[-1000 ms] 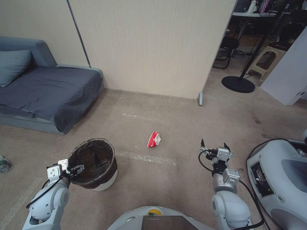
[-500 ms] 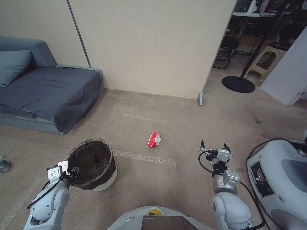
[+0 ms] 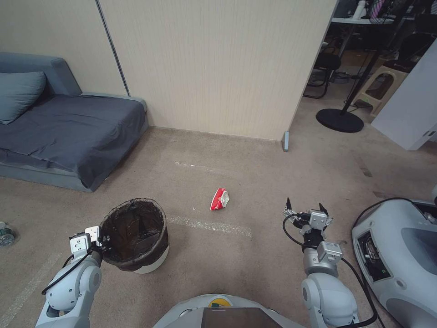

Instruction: Pick up the trash bin, then pick up the garbage from the floor and place it into the trash bin.

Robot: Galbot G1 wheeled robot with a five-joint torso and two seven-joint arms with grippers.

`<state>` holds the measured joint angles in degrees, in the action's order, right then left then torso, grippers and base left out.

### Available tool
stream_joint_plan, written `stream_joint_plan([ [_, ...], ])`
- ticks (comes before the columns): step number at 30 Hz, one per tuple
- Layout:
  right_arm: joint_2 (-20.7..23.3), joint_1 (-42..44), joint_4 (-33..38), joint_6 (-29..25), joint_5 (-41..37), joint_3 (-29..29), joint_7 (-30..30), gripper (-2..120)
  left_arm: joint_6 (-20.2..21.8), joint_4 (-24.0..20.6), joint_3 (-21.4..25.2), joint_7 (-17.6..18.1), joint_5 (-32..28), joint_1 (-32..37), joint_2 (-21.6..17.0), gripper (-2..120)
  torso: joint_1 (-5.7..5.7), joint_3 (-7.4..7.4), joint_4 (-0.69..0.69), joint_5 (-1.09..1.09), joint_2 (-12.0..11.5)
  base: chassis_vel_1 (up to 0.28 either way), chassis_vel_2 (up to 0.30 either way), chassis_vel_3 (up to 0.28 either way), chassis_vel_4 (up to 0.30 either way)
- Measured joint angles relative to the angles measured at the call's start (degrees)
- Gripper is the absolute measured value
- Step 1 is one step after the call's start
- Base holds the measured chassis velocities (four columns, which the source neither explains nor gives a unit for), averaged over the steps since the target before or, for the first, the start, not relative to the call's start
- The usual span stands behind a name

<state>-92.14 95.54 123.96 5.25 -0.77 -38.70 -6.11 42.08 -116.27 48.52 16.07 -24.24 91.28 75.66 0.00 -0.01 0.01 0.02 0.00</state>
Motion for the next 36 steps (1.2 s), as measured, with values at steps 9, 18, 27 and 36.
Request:
stream_joint_plan([
  [9,0.00,-0.06,0.13,-0.16,-0.13,-0.11,-0.04,100,-0.39,-0.24,0.15,-2.59,0.14,-0.12,-0.20,15,0.00,0.01,0.00,0.00,0.00,0.000,0.000,0.000,0.000],
  [18,0.00,0.09,1.70,0.18,-0.42,-0.53,-0.54,100,-4.01,-6.26,0.06,-11.66,-0.31,2.92,-0.48,4,0.01,0.02,-0.03,-0.10,-0.01,0.000,0.000,0.000,0.000],
  [27,0.00,0.62,2.65,0.30,-0.67,-0.57,-0.49,100,-5.22,-14.66,0.00,-13.46,-2.99,4.76,-0.38,4,0.01,0.01,-0.02,-0.03,0.00,0.000,0.000,0.000,0.000],
  [36,0.00,2.07,4.74,-0.43,-0.39,-0.59,1.83,100,-6.90,-20.01,-0.43,-13.10,-3.14,7.48,0.98,4,0.00,0.01,-0.01,-0.02,0.00,0.000,0.000,0.000,0.000],
])
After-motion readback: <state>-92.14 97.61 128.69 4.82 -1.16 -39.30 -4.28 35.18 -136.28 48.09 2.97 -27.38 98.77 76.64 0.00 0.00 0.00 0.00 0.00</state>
